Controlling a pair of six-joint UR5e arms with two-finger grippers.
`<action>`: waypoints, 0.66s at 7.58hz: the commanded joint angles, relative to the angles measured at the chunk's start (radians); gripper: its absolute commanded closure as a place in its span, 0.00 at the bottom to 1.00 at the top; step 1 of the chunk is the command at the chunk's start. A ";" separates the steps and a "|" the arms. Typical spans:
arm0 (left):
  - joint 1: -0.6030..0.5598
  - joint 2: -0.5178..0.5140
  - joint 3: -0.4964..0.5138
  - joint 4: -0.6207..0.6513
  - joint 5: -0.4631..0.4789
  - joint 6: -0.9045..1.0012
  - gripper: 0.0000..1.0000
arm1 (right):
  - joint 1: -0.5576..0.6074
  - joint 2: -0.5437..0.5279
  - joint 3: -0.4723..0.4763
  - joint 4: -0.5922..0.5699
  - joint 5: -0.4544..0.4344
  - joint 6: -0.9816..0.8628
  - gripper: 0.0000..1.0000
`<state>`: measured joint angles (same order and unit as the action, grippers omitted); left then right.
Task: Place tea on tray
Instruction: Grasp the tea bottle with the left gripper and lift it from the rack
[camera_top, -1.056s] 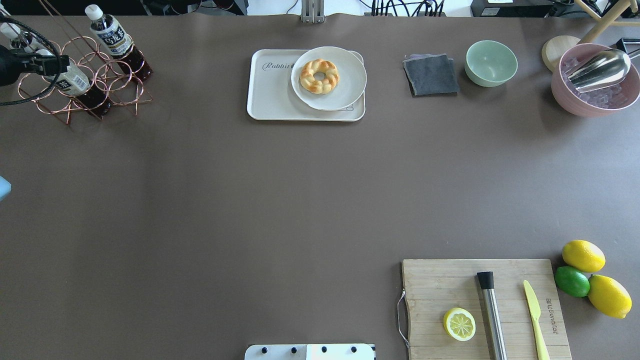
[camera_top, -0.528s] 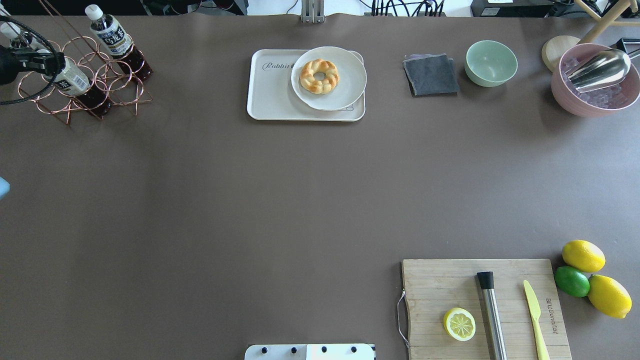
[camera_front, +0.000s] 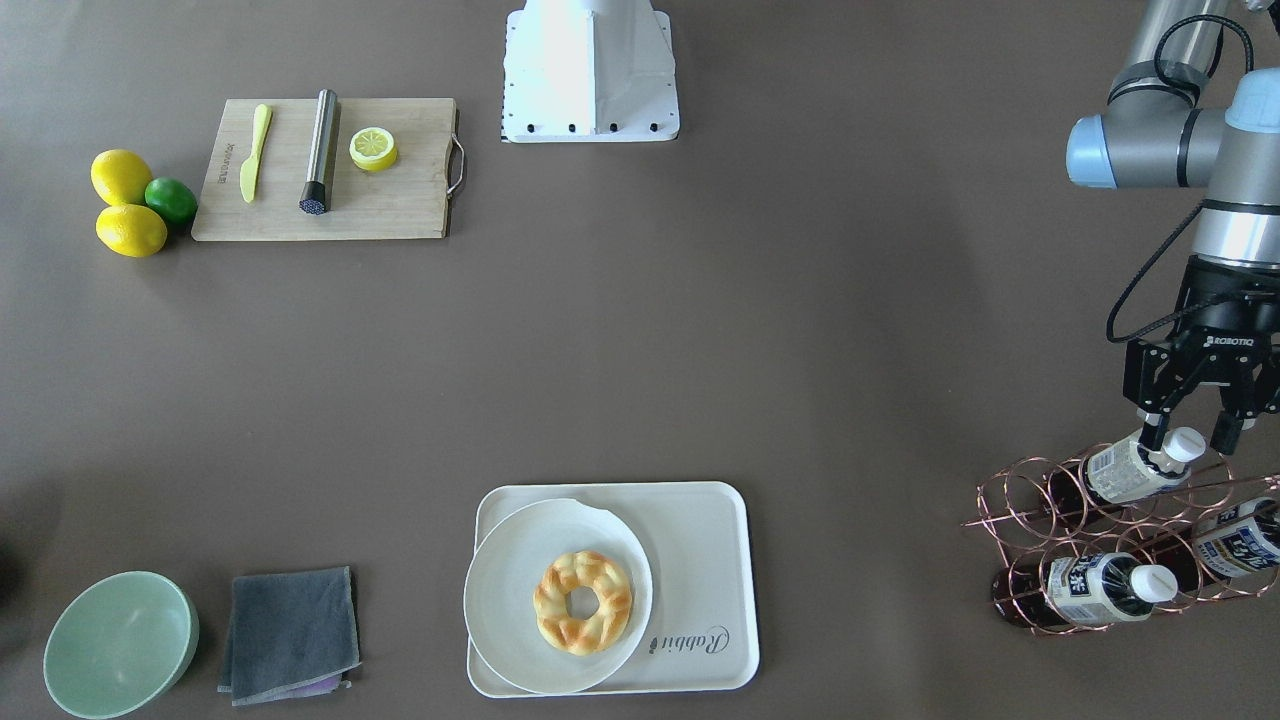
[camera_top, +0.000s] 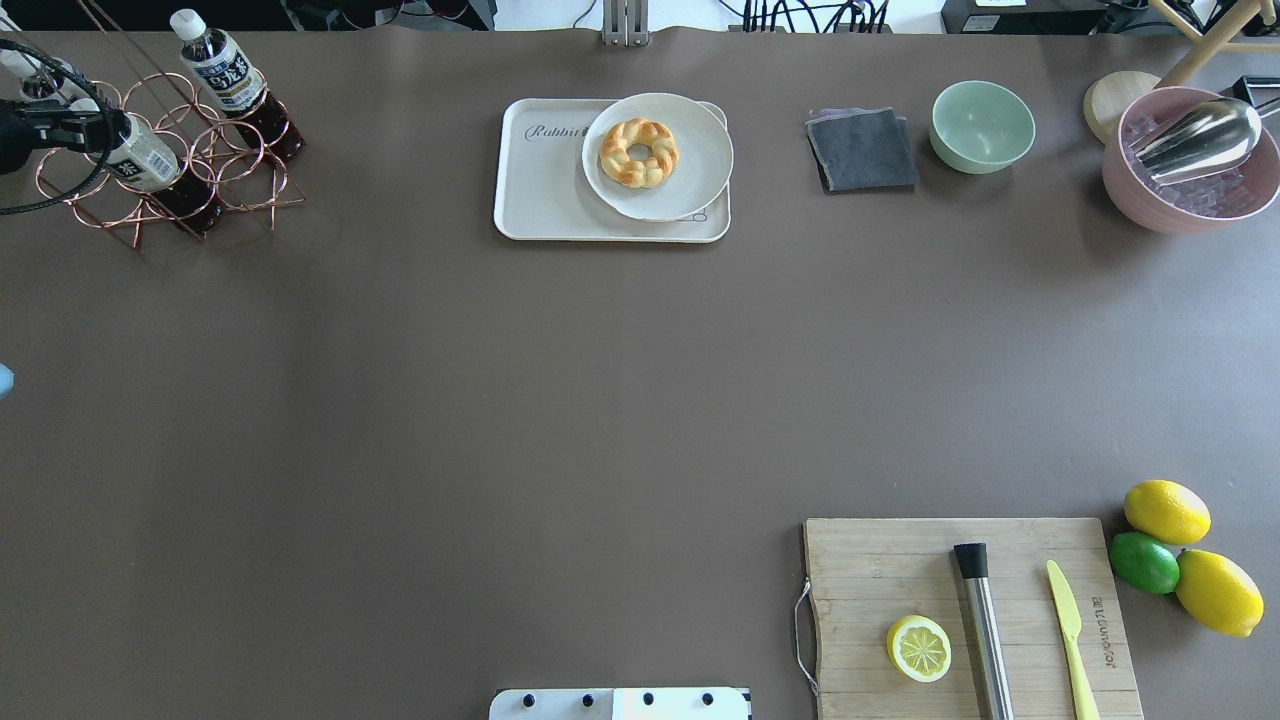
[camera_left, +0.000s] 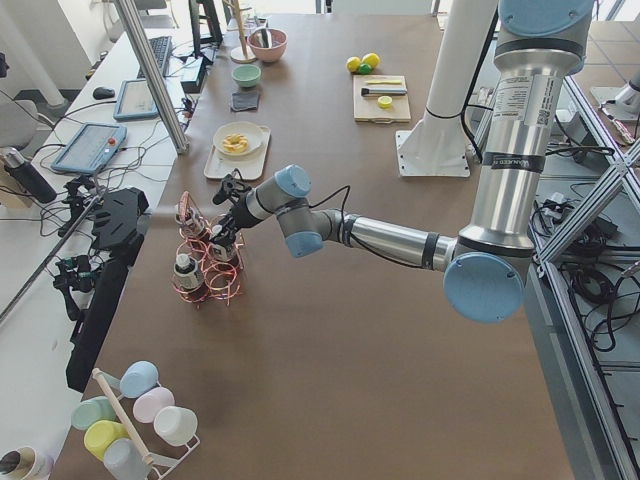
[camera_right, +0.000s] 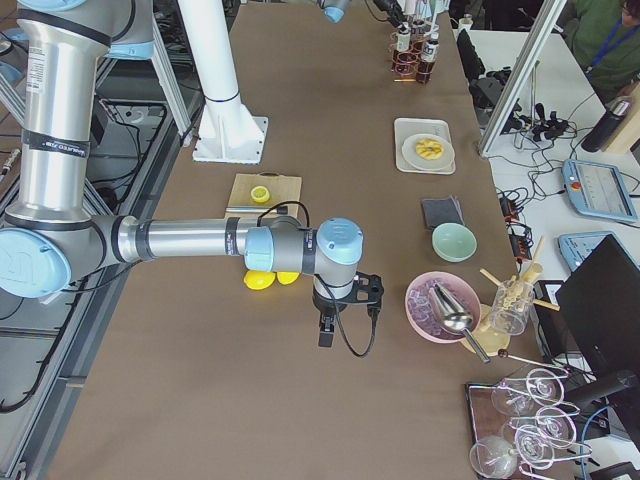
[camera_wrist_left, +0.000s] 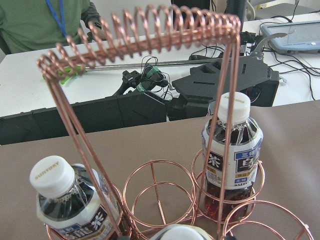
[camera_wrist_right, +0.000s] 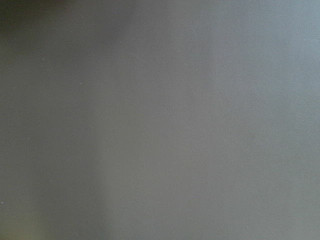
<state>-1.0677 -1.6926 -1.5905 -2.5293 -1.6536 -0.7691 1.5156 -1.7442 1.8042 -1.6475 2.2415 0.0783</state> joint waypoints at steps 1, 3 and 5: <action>0.000 0.001 -0.002 0.000 0.000 -0.001 0.37 | 0.000 0.000 0.000 0.000 0.000 0.000 0.00; 0.000 -0.001 -0.005 -0.002 0.000 -0.002 0.61 | 0.000 -0.002 0.001 0.000 0.000 0.000 0.00; 0.000 -0.001 -0.017 -0.002 0.000 -0.056 1.00 | 0.000 0.000 0.001 0.000 0.000 0.000 0.00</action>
<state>-1.0670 -1.6931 -1.5970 -2.5307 -1.6537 -0.7874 1.5156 -1.7452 1.8053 -1.6475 2.2411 0.0782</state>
